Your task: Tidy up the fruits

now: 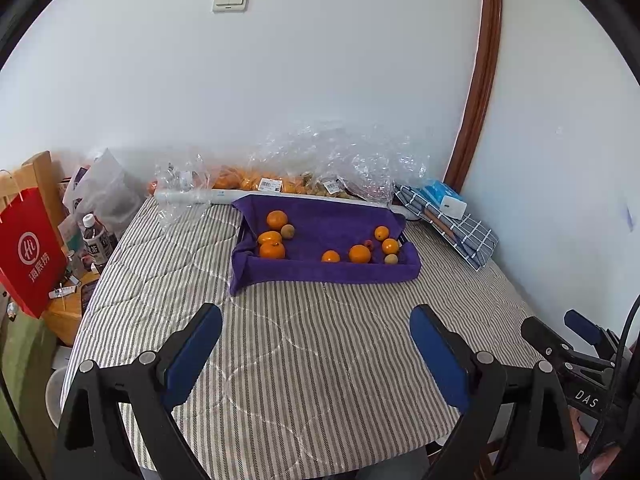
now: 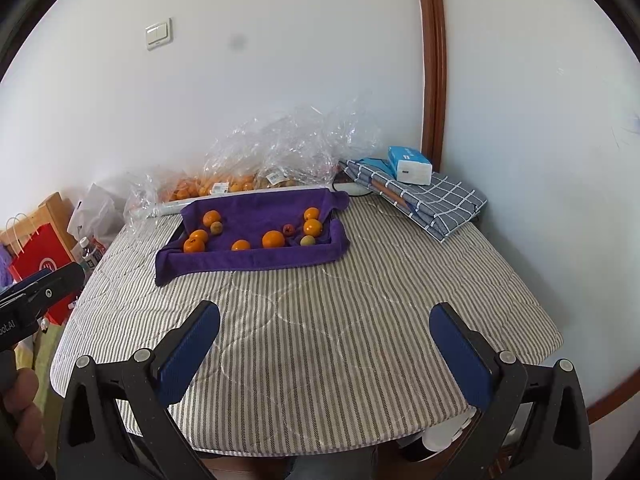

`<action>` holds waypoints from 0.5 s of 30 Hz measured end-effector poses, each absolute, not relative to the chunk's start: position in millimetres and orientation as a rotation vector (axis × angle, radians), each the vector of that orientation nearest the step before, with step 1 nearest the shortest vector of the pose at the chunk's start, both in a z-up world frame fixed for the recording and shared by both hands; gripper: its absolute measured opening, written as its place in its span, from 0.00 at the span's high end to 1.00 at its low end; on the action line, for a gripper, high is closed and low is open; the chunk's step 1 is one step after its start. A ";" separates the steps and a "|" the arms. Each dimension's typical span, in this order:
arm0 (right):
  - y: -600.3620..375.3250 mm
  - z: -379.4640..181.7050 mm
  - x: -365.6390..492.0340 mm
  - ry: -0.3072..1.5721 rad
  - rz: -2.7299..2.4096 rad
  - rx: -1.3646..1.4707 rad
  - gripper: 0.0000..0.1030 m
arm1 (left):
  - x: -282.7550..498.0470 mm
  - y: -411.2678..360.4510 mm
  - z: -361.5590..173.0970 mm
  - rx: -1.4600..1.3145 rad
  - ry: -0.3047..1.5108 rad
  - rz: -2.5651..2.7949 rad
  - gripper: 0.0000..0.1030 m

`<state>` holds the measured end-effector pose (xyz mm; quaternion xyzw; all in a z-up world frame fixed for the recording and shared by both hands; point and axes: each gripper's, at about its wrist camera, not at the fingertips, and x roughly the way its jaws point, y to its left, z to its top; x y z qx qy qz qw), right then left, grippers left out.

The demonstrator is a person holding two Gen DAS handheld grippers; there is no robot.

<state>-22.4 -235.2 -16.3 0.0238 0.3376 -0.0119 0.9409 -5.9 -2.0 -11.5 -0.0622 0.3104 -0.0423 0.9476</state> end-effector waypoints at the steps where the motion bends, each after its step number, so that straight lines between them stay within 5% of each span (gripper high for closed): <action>1: -234.9 -16.4 -22.5 0.689 -0.024 0.047 0.00 | -6.0 -1.8 -11.4 -0.127 0.632 -0.086 0.07; 15: -232.9 -16.6 -21.8 0.690 -0.023 0.046 0.00 | -6.0 0.0 -11.7 -0.129 0.631 -0.085 0.07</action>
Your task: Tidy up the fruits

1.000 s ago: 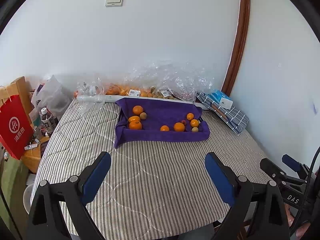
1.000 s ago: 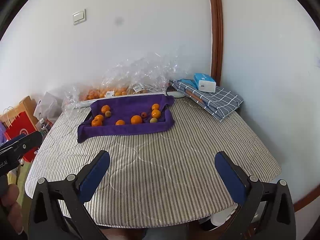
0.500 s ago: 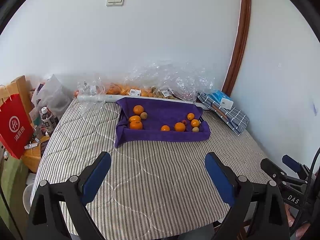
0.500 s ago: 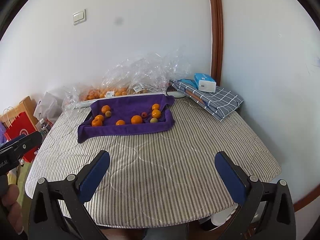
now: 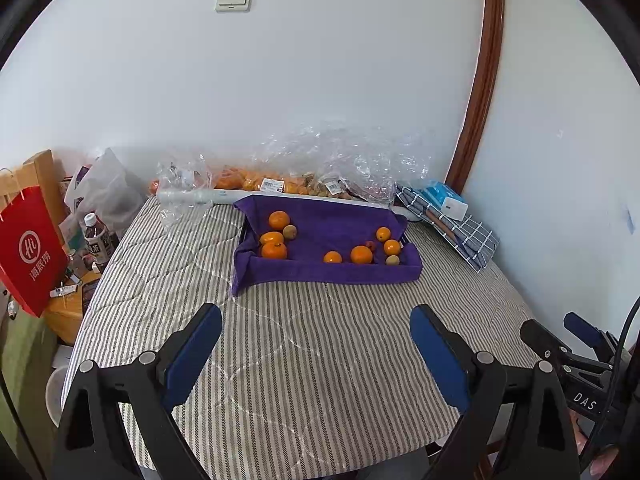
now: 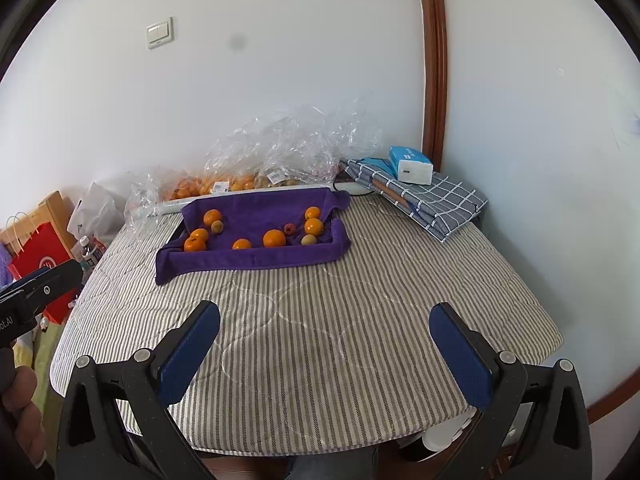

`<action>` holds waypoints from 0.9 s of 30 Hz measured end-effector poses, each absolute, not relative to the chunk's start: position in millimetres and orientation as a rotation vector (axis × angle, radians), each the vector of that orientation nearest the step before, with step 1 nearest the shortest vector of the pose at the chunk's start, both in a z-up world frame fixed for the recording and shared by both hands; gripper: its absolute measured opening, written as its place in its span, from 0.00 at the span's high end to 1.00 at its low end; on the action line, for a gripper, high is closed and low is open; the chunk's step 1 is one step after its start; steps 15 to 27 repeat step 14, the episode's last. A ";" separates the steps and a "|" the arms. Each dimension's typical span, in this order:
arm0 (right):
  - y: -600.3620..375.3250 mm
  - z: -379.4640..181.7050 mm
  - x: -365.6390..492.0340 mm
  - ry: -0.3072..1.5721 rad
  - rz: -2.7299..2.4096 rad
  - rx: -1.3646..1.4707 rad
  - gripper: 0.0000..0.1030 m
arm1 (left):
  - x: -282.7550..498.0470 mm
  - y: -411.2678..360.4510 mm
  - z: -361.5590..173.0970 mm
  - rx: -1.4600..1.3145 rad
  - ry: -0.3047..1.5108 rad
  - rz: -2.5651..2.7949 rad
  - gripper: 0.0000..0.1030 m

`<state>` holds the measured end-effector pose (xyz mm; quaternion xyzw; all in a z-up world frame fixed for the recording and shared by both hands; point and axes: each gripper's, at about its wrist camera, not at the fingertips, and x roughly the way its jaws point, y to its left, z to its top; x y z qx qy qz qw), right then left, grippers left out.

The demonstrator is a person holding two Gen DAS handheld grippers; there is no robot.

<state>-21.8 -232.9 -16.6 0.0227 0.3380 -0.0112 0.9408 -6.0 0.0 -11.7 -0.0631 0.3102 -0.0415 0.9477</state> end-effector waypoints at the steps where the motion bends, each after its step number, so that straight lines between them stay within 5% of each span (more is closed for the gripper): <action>1: -233.1 -16.5 -21.8 0.690 -0.022 0.047 0.00 | -6.1 0.0 -11.9 -0.128 0.632 -0.085 0.07; 27: -233.0 -17.2 -21.4 0.689 -0.020 0.048 0.00 | -6.9 0.8 -11.3 -0.129 0.629 -0.085 0.07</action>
